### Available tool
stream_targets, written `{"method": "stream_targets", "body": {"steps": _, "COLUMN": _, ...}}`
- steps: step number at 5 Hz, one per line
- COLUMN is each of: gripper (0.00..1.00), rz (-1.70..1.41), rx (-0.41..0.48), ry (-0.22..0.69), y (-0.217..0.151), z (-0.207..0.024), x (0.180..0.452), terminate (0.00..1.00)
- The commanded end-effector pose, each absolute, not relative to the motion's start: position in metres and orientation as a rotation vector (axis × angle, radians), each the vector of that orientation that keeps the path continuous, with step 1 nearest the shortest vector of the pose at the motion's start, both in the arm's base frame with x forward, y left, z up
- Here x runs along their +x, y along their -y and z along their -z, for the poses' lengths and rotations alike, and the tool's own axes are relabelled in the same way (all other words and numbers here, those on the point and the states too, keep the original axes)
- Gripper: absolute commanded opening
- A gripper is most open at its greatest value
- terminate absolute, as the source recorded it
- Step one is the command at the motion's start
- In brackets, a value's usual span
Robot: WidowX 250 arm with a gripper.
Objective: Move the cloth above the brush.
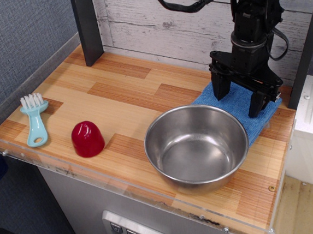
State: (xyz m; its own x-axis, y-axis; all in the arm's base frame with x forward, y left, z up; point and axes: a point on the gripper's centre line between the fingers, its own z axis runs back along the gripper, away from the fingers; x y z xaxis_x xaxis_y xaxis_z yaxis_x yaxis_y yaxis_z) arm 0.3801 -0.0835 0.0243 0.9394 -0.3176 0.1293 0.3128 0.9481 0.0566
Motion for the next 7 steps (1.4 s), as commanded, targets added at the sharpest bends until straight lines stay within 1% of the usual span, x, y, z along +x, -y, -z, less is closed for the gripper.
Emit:
{"method": "stream_targets", "body": {"steps": 1, "gripper": 1.0, "rz": 0.336, "rx": 0.027, "ry": 0.167, "y": 0.083, "z": -0.026, "x": 0.38, "terminate": 0.0}}
{"method": "stream_targets", "body": {"steps": 2, "gripper": 1.0, "rz": 0.34, "rx": 0.03, "ry": 0.152, "y": 0.078, "z": -0.025, "x": 0.373, "terminate": 0.0}}
{"method": "stream_targets", "body": {"steps": 3, "gripper": 1.0, "rz": 0.333, "rx": 0.038, "ry": 0.144, "y": 0.07, "z": -0.029, "x": 0.368, "terminate": 0.0}}
{"method": "stream_targets", "body": {"steps": 5, "gripper": 1.0, "rz": 0.279, "rx": 0.086, "ry": 0.145, "y": 0.044, "z": -0.03, "x": 0.369, "terminate": 0.0}}
{"method": "stream_targets", "body": {"steps": 6, "gripper": 1.0, "rz": 0.23, "rx": 0.092, "ry": 0.144, "y": 0.026, "z": -0.026, "x": 0.37, "terminate": 0.0}}
{"method": "stream_targets", "body": {"steps": 7, "gripper": 1.0, "rz": 0.224, "rx": 0.1, "ry": 0.123, "y": 0.013, "z": -0.018, "x": 0.376, "terminate": 0.0}}
